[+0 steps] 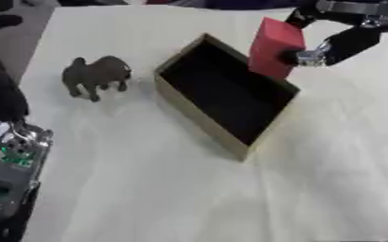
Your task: Pick up objects on the table and place them in the box.
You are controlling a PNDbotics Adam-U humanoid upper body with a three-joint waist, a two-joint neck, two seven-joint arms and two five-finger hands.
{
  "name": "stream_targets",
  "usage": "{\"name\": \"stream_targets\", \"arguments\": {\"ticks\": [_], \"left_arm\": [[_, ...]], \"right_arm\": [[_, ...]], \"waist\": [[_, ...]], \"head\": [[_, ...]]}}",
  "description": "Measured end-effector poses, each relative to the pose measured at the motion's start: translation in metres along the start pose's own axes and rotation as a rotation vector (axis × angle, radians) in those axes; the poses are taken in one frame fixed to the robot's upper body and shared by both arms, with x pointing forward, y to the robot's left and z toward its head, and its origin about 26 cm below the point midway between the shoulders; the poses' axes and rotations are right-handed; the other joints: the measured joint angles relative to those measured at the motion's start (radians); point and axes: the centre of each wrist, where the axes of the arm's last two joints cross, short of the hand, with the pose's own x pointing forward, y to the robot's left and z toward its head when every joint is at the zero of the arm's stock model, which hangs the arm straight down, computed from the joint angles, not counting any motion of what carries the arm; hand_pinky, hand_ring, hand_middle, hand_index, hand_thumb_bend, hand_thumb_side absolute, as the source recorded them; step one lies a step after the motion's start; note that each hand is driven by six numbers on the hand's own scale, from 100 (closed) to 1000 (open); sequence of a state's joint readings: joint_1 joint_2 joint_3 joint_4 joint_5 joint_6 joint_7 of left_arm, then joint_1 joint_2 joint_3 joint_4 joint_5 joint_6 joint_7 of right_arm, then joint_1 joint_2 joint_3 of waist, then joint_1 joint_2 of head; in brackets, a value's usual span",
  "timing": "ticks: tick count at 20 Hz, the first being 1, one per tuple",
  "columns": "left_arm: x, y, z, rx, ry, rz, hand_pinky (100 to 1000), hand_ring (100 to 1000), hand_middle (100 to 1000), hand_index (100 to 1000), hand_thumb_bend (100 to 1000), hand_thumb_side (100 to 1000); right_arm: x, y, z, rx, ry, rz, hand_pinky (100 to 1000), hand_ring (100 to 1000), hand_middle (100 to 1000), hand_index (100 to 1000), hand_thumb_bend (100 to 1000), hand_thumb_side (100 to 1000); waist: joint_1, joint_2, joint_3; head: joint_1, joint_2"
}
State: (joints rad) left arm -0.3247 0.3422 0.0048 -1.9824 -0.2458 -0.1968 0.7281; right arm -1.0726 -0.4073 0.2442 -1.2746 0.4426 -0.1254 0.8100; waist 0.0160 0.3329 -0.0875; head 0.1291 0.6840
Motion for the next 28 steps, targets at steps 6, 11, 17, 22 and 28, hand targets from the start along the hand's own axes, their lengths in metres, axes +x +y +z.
{"name": "stream_targets", "arguments": {"ticks": [6, 11, 17, 22, 28], "left_arm": [[0.000, 0.000, 0.000, 0.001, 0.000, 0.001, 569, 630, 626, 851, 208, 998], [0.000, 0.000, 0.000, 0.001, -0.001, 0.002, 568, 630, 626, 848, 207, 998], [0.000, -0.002, 0.000, 0.005, 0.003, 0.006, 568, 631, 626, 846, 207, 997], [0.000, -0.002, 0.000, 0.005, 0.003, 0.006, 568, 632, 626, 845, 205, 996], [0.000, -0.002, 0.000, 0.005, 0.003, 0.006, 568, 632, 626, 845, 205, 995]], "right_arm": [[0.008, 0.005, -0.010, 0.054, -0.045, -0.011, 899, 853, 554, 664, 100, 604], [0.015, 0.012, -0.021, 0.112, -0.068, -0.005, 910, 871, 604, 707, 123, 618], [0.017, 0.018, -0.028, 0.141, -0.057, 0.049, 947, 929, 750, 824, 294, 633], [0.020, 0.023, -0.035, 0.152, -0.061, 0.112, 977, 971, 837, 891, 484, 624], [0.021, 0.024, -0.037, 0.149, -0.068, 0.172, 985, 976, 853, 905, 622, 664]], "waist": [[-0.002, 0.002, 0.001], [-0.005, 0.006, 0.007], [-0.005, 0.008, 0.008], [-0.005, 0.010, 0.013], [-0.005, 0.010, 0.014]], "head": [[-0.002, -0.003], [-0.004, -0.008], [-0.007, -0.009], [-0.008, -0.009], [-0.008, -0.009]]}}
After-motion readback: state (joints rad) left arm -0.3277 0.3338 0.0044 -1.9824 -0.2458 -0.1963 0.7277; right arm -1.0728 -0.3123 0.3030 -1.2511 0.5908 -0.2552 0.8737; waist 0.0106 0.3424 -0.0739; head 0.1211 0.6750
